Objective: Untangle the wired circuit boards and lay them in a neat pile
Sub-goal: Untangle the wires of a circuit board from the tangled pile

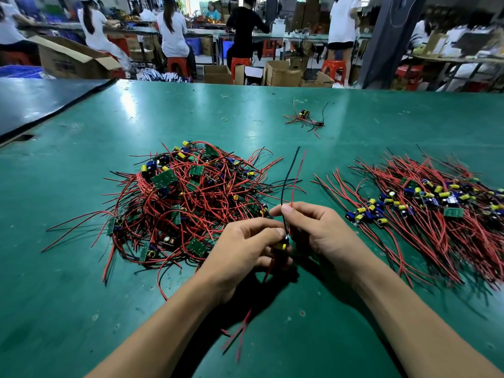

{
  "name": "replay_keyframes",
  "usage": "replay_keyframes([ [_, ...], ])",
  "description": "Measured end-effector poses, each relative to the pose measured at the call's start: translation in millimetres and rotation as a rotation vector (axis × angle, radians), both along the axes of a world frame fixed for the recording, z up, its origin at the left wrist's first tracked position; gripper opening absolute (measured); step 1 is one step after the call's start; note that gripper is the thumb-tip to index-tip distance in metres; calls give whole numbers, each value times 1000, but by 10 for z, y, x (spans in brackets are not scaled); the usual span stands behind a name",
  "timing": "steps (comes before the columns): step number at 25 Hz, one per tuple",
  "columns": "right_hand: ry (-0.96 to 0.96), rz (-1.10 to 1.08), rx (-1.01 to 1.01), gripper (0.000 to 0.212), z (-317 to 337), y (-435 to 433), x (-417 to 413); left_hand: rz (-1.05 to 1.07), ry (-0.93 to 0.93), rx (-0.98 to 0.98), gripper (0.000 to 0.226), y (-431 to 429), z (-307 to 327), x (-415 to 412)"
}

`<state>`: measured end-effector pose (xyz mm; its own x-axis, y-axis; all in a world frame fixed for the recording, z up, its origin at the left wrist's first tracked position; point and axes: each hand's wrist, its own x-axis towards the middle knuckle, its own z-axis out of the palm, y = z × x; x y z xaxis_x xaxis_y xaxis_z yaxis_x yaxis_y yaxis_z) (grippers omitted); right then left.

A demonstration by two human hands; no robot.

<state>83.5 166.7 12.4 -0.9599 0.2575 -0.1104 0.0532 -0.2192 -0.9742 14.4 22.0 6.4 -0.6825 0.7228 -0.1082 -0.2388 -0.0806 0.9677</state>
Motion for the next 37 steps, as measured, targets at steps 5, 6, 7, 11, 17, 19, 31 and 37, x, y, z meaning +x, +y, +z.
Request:
replay_keyframes([
  [5,9,71,-7,29,-7,-61,27,34,26,30,15,12,-16,36],
  [6,12,67,27,29,-6,-57,24,30,25,30,16,12,-26,33],
  [7,18,52,95,30,-10,-47,17,13,19,30,16,12,-32,34],
  [11,31,14,275,37,-73,-6,-37,-26,40,39,16,34,-41,44],
  [17,-24,-260,319,41,-101,147,-100,-33,66,-29,15,19,-23,54],
  [19,-22,-351,170,43,-75,209,-109,-54,108,-47,15,21,-27,61],
  [31,-56,-35,20,39,-59,94,-56,12,86,-39,23,23,-52,59],
  [37,-71,-160,181,36,-125,139,-74,-29,127,-60,19,11,-43,47],
])
